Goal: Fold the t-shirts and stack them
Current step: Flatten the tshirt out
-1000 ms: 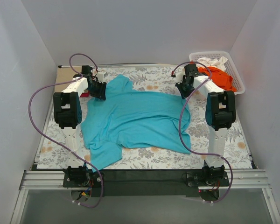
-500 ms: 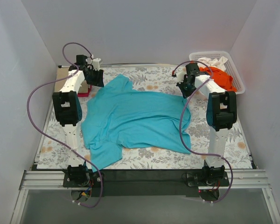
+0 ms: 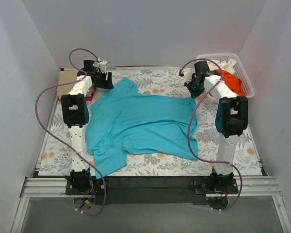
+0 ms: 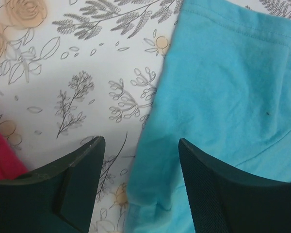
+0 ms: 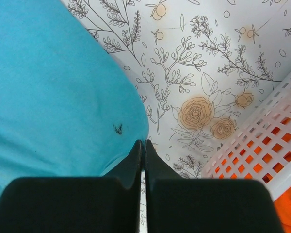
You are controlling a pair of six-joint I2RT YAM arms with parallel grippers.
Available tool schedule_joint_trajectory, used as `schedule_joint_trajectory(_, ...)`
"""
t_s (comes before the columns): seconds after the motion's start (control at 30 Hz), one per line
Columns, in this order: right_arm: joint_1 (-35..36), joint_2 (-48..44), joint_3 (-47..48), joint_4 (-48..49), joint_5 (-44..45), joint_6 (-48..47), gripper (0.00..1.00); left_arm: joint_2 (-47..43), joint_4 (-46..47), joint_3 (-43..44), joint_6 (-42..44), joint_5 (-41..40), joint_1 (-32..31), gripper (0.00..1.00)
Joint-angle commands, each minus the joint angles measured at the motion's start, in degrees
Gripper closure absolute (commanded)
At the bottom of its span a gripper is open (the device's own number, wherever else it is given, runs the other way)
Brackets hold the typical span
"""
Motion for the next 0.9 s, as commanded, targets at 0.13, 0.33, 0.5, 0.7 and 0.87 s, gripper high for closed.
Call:
schedule_joint_trajectory(0.13,-0.4,-3.8,2.6,-2.7,-0.9,0.1,0.99,3.3,7.3,1.8,1.0,-4.1,-6.4,0.4)
schedule_joint_trajectory(0.33,-0.4,-5.4,3.7,-4.7,-2.4,0.9,0.99,7.3,9.6,4.5,2.7,-9.3,-9.9,0.36)
schedule_joint_trajectory(0.5,-0.4,-6.0,4.1,-5.7,-2.5,1.8,0.99,7.6,10.5,1.9,7.6,-12.3,-13.2,0.41)
schedule_joint_trajectory(0.7,-0.3,-7.5,6.2,-6.1,-2.4,0.9,0.99,4.8,8.3,2.0,5.7,-15.3,-12.0,1.0)
schedule_joint_trajectory(0.87,-0.6,-9.5,12.7,-6.0,-2.0,-2.3,0.99,-5.7,7.1,9.7,-5.1,-4.7,-4.9,1.0)
